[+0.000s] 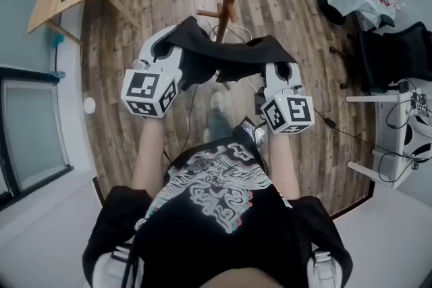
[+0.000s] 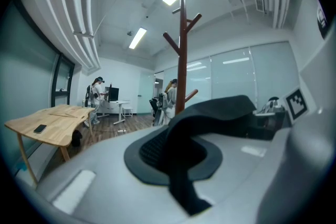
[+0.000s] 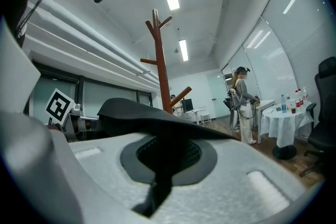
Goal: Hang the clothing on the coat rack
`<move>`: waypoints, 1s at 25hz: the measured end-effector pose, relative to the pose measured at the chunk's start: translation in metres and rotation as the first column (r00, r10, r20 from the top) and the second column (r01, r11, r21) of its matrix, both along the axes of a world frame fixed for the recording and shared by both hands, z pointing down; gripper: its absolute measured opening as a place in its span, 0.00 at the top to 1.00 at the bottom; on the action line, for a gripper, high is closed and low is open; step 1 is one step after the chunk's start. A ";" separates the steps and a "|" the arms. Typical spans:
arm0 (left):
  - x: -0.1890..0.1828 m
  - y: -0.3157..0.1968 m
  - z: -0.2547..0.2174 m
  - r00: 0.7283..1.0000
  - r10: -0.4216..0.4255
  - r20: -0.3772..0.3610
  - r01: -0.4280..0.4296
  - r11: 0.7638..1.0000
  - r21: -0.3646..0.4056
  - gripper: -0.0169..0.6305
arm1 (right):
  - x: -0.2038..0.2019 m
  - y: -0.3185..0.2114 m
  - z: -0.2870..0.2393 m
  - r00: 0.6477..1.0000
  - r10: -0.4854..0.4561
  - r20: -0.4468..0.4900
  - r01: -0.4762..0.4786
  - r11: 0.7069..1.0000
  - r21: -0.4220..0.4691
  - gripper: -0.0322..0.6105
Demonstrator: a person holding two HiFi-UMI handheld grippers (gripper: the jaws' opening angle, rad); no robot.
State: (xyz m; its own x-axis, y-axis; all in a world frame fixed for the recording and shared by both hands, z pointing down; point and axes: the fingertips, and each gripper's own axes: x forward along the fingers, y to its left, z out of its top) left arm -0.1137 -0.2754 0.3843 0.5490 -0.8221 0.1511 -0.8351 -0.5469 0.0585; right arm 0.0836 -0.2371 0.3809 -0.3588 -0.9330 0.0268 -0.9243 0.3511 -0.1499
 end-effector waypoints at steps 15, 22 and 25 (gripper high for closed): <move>0.005 -0.045 -0.002 1.000 -0.009 -0.005 0.009 1.000 -0.011 0.96 | 0.013 -0.048 -0.003 1.000 -0.004 0.012 0.004 1.000 0.007 0.95; 0.007 -0.069 -0.005 1.000 -0.014 -0.004 0.014 1.000 -0.008 0.96 | 0.021 -0.077 -0.009 1.000 0.000 0.013 0.000 1.000 0.018 0.95; 0.009 -0.081 -0.007 1.000 -0.019 -0.010 0.019 1.000 -0.007 0.96 | 0.022 -0.086 -0.012 1.000 -0.010 0.007 0.009 1.000 0.019 0.95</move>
